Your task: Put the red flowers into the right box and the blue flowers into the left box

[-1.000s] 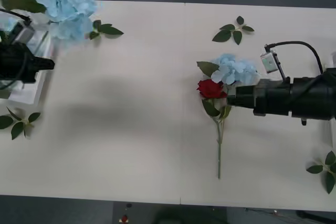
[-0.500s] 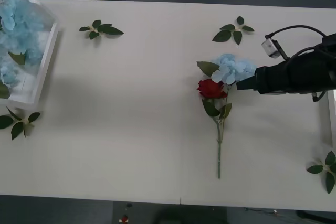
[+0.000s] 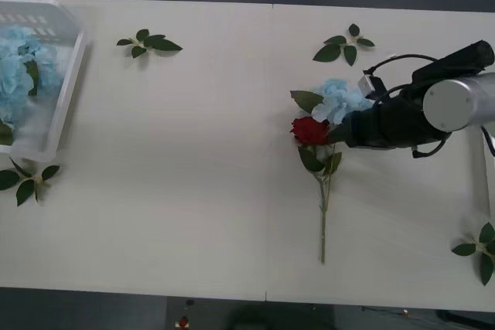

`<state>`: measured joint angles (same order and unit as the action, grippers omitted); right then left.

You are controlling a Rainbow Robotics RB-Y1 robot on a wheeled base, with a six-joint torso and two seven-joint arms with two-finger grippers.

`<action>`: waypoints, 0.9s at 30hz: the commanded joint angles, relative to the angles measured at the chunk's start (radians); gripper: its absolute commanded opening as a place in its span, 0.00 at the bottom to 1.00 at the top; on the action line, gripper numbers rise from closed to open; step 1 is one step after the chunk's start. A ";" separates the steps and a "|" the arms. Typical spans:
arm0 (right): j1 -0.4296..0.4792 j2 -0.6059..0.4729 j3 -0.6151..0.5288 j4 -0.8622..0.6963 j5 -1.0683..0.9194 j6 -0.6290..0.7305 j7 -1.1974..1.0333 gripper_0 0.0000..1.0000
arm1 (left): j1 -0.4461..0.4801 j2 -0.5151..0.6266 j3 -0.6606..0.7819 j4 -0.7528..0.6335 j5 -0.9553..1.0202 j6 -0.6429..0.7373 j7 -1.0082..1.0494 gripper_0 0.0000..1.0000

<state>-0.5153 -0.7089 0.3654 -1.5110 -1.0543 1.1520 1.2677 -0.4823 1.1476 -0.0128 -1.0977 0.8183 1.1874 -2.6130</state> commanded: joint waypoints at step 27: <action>-0.312 0.186 0.213 0.537 0.005 -0.261 0.004 0.78 | -0.018 0.031 0.309 -0.157 0.366 0.397 0.060 0.96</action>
<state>-0.8061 -0.5567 0.5666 -1.0121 -1.0513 0.9199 1.2391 -0.4822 1.1473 0.2333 -1.1953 1.0955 1.5262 -2.6126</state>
